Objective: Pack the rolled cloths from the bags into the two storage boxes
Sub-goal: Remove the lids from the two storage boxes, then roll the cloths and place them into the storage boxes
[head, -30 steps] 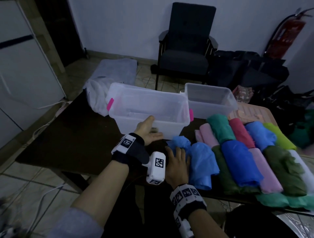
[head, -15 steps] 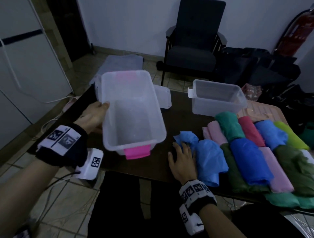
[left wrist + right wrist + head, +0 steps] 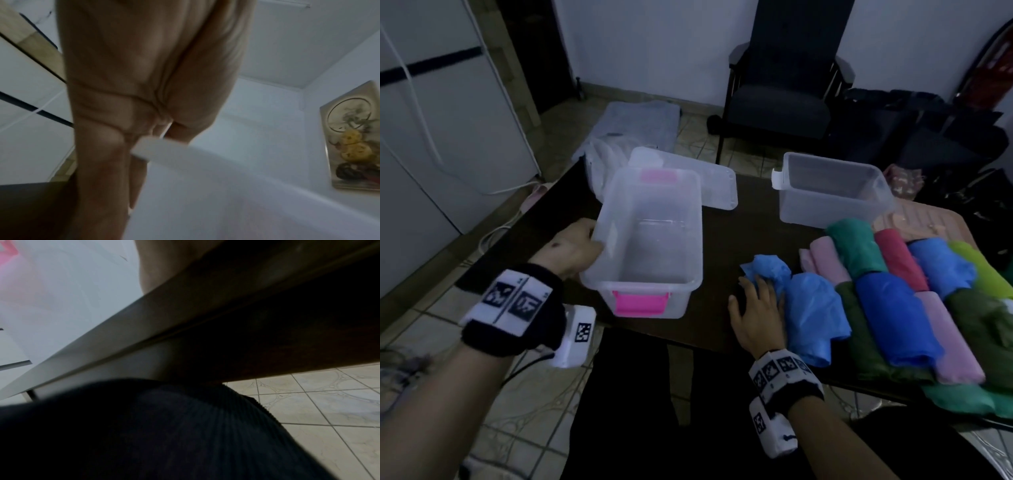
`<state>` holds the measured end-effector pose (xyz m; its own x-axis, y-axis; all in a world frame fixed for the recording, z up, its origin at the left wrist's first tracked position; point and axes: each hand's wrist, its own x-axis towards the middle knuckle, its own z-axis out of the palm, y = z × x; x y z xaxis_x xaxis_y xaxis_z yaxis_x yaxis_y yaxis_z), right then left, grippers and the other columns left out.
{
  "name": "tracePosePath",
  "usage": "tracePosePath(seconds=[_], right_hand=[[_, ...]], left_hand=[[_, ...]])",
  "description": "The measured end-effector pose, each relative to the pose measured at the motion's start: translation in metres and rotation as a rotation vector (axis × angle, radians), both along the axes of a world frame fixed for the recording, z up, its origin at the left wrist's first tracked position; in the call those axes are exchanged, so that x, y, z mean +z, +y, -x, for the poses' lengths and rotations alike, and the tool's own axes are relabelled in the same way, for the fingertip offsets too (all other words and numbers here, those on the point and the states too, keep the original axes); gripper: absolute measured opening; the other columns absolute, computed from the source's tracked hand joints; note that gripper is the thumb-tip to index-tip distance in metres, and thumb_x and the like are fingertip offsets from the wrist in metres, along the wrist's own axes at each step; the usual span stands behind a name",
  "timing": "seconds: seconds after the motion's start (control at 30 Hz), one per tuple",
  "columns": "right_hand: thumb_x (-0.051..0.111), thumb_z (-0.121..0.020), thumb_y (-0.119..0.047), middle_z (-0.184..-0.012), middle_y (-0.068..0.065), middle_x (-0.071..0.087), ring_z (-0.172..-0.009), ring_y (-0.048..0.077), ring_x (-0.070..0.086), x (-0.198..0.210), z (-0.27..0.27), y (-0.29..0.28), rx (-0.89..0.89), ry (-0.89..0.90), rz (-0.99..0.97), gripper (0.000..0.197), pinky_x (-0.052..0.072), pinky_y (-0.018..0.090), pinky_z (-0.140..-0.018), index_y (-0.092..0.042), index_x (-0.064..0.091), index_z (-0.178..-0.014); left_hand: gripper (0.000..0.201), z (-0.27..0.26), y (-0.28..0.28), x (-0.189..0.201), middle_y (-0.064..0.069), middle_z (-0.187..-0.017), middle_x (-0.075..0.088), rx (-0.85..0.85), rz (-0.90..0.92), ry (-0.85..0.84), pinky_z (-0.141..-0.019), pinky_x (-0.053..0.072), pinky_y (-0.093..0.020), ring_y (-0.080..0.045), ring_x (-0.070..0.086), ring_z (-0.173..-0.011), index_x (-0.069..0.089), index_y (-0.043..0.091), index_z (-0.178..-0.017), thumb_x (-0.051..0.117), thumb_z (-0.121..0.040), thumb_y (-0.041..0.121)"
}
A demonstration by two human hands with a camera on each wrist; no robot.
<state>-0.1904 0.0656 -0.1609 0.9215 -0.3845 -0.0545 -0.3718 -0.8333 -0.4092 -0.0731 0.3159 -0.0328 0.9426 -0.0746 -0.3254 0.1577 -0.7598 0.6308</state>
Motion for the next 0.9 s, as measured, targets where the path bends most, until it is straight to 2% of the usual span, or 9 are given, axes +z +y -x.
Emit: tracePosePath(seconds=[0.03,0.1,0.33,0.47,0.53,0.63,0.73,0.8,0.9], right_hand=[[0.035,-0.097,-0.044,-0.156,0.003,0.015,-0.146,0.022,0.004,0.001,0.000,0.000,0.002,0.001,0.001,0.050,-0.001,0.044,-0.117,-0.027,0.028,-0.144],[0.035,-0.097,-0.043,-0.156,0.004,0.017,-0.146,0.022,0.005,0.000,0.000,0.001,0.004,-0.009,0.010,0.050,0.000,0.045,-0.117,-0.025,0.030,-0.144],[0.035,-0.098,-0.042,-0.156,0.006,0.017,-0.146,0.023,0.005,-0.004,-0.002,0.000,0.019,0.000,0.038,0.050,0.001,0.049,-0.118,-0.023,0.029,-0.144],[0.034,-0.098,-0.040,-0.155,0.006,0.019,-0.146,0.022,0.005,-0.004,-0.004,0.000,0.045,0.001,0.044,0.050,0.001,0.049,-0.118,-0.020,0.029,-0.144],[0.033,-0.099,-0.039,-0.155,0.005,0.020,-0.146,0.021,0.006,-0.004,-0.003,0.000,0.056,0.001,0.058,0.050,0.001,0.048,-0.118,-0.019,0.029,-0.144],[0.033,-0.099,-0.035,-0.154,0.002,0.023,-0.145,0.019,0.008,0.003,-0.003,-0.002,0.083,0.022,0.017,0.046,0.001,0.048,-0.117,-0.020,0.030,-0.143],[0.038,-0.097,-0.018,-0.149,0.000,0.033,-0.142,0.018,0.020,0.020,-0.006,-0.006,0.150,-0.038,-0.029,0.038,0.014,0.051,-0.116,-0.022,0.043,-0.135],[0.042,-0.091,-0.006,-0.144,0.002,0.041,-0.136,0.021,0.032,0.036,-0.007,-0.009,0.158,-0.176,-0.034,0.035,0.024,0.044,-0.112,-0.018,0.059,-0.119],[0.044,-0.080,0.001,-0.120,0.013,0.058,-0.115,0.033,0.050,0.059,-0.005,-0.021,-0.025,-0.458,-0.014,0.029,0.038,0.038,-0.091,-0.007,0.068,-0.094]], left_hand=[[0.043,0.001,0.000,-0.001,-0.018,-0.132,0.049,0.038,-0.059,-0.053,-0.085,0.046,-0.041,-0.035,0.050,-0.114,0.040,0.010,-0.138,0.043,-0.095,0.011],[0.042,0.001,-0.002,-0.003,-0.018,-0.135,0.048,0.101,-0.084,-0.126,-0.094,0.041,-0.038,-0.036,0.047,-0.120,0.042,0.013,-0.138,0.039,-0.096,0.010],[0.042,0.000,0.003,-0.010,-0.018,-0.134,0.048,0.260,-0.129,-0.240,-0.096,0.041,-0.047,-0.039,0.048,-0.118,0.043,0.024,-0.138,0.038,-0.097,0.014],[0.044,-0.002,0.007,-0.010,-0.020,-0.135,0.047,0.280,-0.151,-0.257,-0.095,0.040,-0.048,-0.041,0.048,-0.119,0.041,0.024,-0.140,0.039,-0.097,0.013],[0.045,0.000,0.007,-0.009,-0.021,-0.137,0.044,0.265,-0.111,-0.280,-0.098,0.038,-0.048,-0.041,0.045,-0.121,0.037,0.019,-0.142,0.039,-0.098,0.013],[0.049,0.013,0.000,-0.002,-0.023,-0.141,0.037,0.191,-0.073,-0.499,-0.103,0.034,-0.051,-0.041,0.038,-0.127,0.033,0.008,-0.142,0.045,-0.095,0.015],[0.046,0.046,-0.031,0.016,-0.013,-0.140,0.041,0.050,0.059,-0.715,-0.103,0.037,-0.043,-0.029,0.042,-0.126,0.039,0.012,-0.139,0.048,-0.094,0.015],[0.041,0.072,-0.061,0.024,0.000,-0.135,0.049,-0.092,0.139,-0.672,-0.099,0.041,-0.034,-0.017,0.049,-0.120,0.042,0.023,-0.136,0.045,-0.095,0.019],[0.031,0.098,-0.109,0.005,0.006,-0.120,0.061,-0.332,0.181,-0.518,-0.094,0.047,-0.032,-0.013,0.060,-0.105,0.053,0.028,-0.124,0.045,-0.095,0.022]])
